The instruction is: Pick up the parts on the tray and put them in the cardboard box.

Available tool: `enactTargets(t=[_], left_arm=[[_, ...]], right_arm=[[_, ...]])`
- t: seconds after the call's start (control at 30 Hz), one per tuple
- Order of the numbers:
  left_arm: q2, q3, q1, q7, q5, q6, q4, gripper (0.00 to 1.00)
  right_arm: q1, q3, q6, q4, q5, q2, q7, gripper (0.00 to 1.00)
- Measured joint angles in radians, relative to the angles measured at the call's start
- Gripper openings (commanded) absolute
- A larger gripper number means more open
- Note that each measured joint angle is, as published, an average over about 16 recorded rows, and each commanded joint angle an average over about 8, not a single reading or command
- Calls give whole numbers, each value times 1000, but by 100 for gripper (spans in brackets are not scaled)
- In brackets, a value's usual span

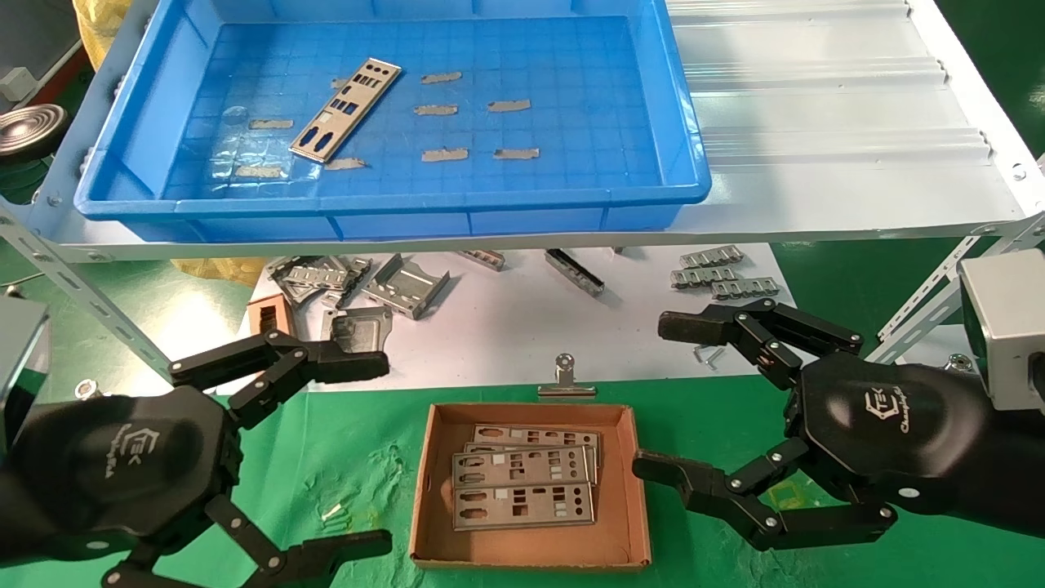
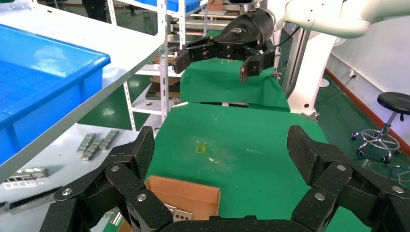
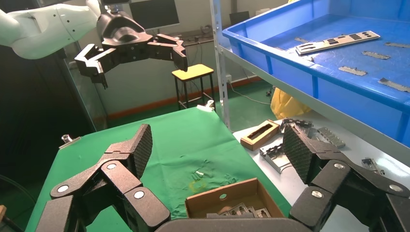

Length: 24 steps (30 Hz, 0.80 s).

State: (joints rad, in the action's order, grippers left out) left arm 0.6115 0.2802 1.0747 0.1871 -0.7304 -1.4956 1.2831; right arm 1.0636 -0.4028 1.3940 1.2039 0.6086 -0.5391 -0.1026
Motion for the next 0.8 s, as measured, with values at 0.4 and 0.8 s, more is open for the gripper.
enactTargets(t=[0.4,0.8], left_arm=[[0,0,0,0,0,0,0,100],[0,0,0,0,0,0,0,100]], right_arm=[[0,0,0,0,0,0,0,100],[0,0,0,0,0,0,0,100]])
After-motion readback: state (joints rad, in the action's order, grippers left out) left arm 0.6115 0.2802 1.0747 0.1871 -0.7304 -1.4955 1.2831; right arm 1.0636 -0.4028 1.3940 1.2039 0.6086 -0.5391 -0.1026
